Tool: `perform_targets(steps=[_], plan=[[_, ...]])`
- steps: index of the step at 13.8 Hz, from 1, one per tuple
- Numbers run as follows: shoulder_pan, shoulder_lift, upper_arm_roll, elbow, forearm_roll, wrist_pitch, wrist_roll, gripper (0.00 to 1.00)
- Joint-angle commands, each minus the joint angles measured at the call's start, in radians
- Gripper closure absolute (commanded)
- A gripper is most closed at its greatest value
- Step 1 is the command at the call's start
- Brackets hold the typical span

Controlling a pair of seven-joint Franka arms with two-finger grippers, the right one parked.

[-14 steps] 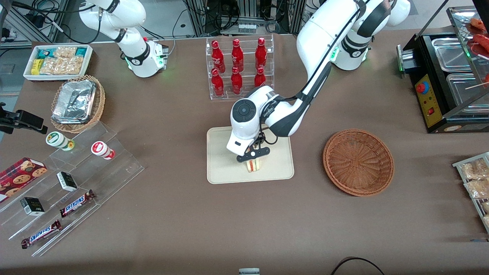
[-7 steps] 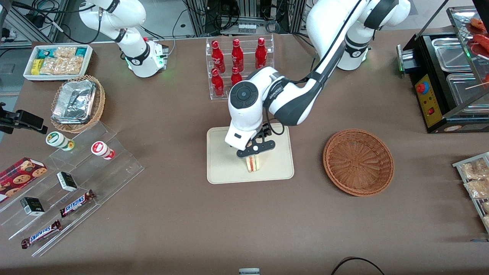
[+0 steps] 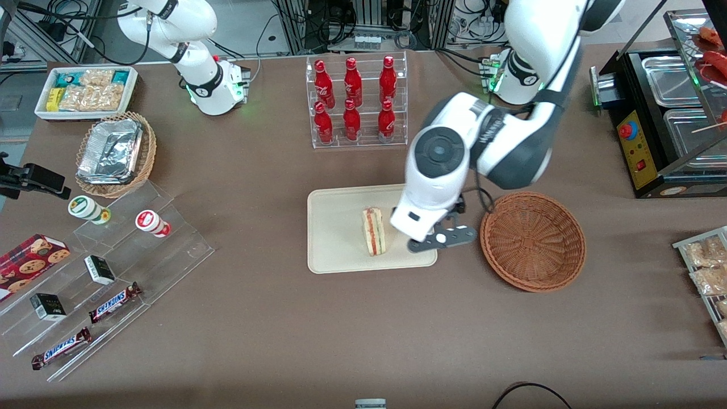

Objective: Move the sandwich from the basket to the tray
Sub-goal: 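Raise the left gripper away from the sandwich on the tray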

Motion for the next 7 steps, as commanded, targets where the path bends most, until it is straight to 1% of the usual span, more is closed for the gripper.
perform_targets(steps=[1,7], plan=[[0.089,-0.115,-0.007,-0.142,-0.025,0.005,0.139,0.0],[0.273,-0.273,-0.007,-0.322,-0.027,0.011,0.443,0.0]])
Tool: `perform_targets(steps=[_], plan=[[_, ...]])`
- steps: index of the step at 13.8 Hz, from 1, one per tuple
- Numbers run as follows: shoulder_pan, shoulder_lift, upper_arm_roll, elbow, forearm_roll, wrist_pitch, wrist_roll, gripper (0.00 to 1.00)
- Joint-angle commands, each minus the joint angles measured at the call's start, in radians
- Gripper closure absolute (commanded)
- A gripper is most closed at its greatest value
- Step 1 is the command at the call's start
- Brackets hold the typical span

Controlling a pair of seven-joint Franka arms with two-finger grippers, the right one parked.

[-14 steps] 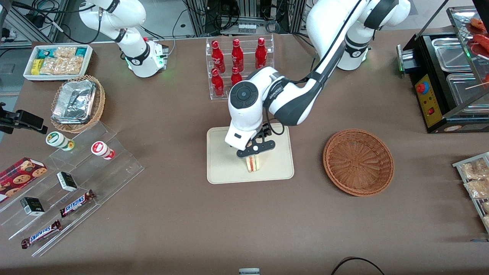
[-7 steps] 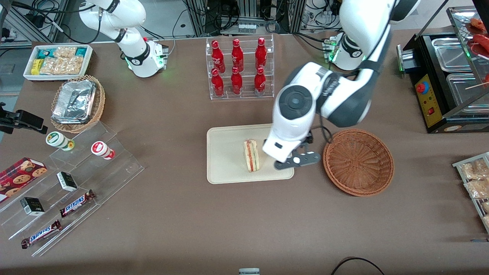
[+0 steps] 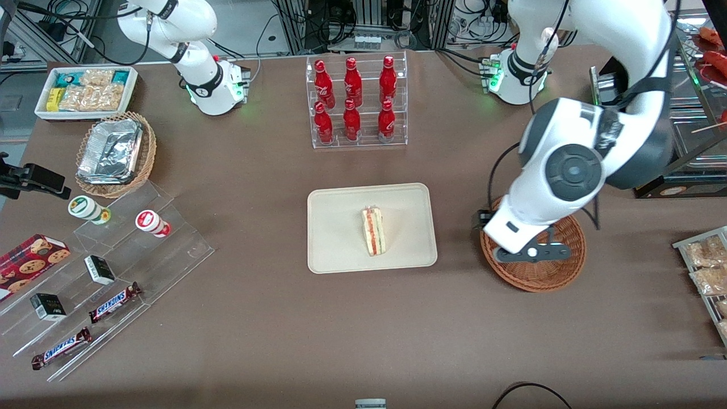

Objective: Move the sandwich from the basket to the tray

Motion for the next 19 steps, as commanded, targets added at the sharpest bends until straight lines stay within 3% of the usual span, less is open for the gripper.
perform_targets(steps=[1,11,19], plan=[[0.08,-0.128,-0.008,-0.127,-0.015,0.007,0.135,0.0],[0.246,-0.349,0.0,-0.175,-0.049,-0.184,0.501,0.0],[0.242,-0.365,0.046,-0.157,-0.038,-0.195,0.51,0.0]])
